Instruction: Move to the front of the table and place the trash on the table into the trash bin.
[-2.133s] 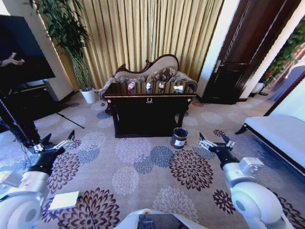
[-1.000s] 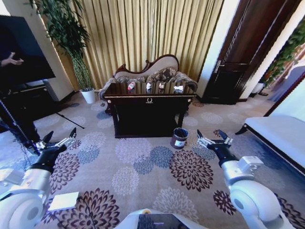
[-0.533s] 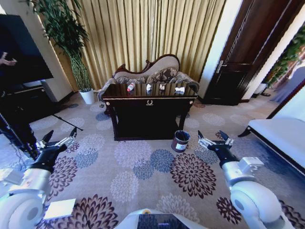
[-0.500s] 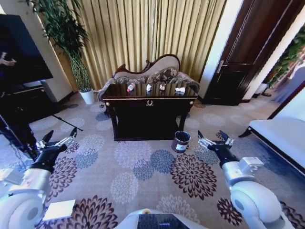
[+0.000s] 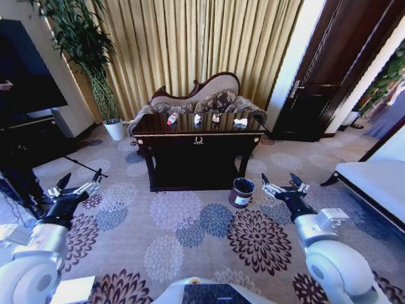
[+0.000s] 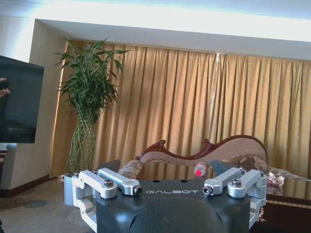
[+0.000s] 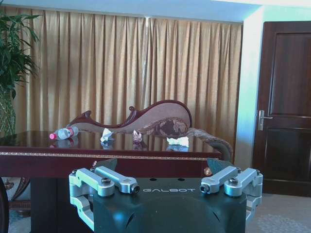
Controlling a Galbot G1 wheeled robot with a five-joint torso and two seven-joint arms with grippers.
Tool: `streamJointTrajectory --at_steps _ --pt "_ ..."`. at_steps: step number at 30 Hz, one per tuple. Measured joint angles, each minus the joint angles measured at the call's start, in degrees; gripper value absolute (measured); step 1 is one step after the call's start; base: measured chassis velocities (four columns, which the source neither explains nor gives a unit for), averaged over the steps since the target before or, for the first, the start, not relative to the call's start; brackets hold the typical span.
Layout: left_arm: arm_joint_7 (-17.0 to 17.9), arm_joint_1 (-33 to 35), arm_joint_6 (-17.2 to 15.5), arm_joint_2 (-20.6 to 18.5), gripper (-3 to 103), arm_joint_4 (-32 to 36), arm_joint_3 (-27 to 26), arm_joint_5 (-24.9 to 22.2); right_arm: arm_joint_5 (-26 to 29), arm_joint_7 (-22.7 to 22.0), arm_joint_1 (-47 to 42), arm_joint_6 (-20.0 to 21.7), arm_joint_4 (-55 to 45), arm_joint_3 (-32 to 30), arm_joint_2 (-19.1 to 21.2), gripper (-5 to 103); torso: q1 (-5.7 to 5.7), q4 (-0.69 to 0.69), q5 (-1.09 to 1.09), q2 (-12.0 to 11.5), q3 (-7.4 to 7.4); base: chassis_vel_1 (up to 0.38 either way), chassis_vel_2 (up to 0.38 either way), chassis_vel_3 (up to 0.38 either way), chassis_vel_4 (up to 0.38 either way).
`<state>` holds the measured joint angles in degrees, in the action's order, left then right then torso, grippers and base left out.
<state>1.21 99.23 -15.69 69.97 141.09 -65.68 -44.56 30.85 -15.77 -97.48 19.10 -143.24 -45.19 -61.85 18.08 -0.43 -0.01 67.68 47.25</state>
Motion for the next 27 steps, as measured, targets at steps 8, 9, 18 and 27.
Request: streamJointTrajectory --at_steps 8,9,18,27 --pt "-0.2 0.1 0.0 0.3 100 0.0 0.3 0.2 0.1 0.3 0.1 0.1 0.0 0.1 0.0 100 0.01 0.01 0.01 0.0 0.01 -0.146 0.156 0.140 -0.147" --pt "-0.2 0.1 0.0 0.3 100 0.0 0.3 0.2 0.1 0.3 0.1 0.1 0.0 0.1 0.0 100 0.01 0.01 0.01 0.0 0.01 -0.139 0.156 0.157 -0.149" --pt "-0.3 0.2 0.1 0.4 100 0.2 0.2 0.2 0.1 0.3 0.0 0.1 0.0 0.1 0.0 100 0.01 0.00 0.01 0.0 0.00 -0.165 0.154 0.152 -0.164" --pt "-0.3 0.3 0.1 0.4 100 0.3 0.1 0.2 0.1 0.3 0.0 0.1 0.0 0.1 0.1 100 0.02 0.00 0.01 0.0 0.01 -0.179 0.187 0.181 -0.184"
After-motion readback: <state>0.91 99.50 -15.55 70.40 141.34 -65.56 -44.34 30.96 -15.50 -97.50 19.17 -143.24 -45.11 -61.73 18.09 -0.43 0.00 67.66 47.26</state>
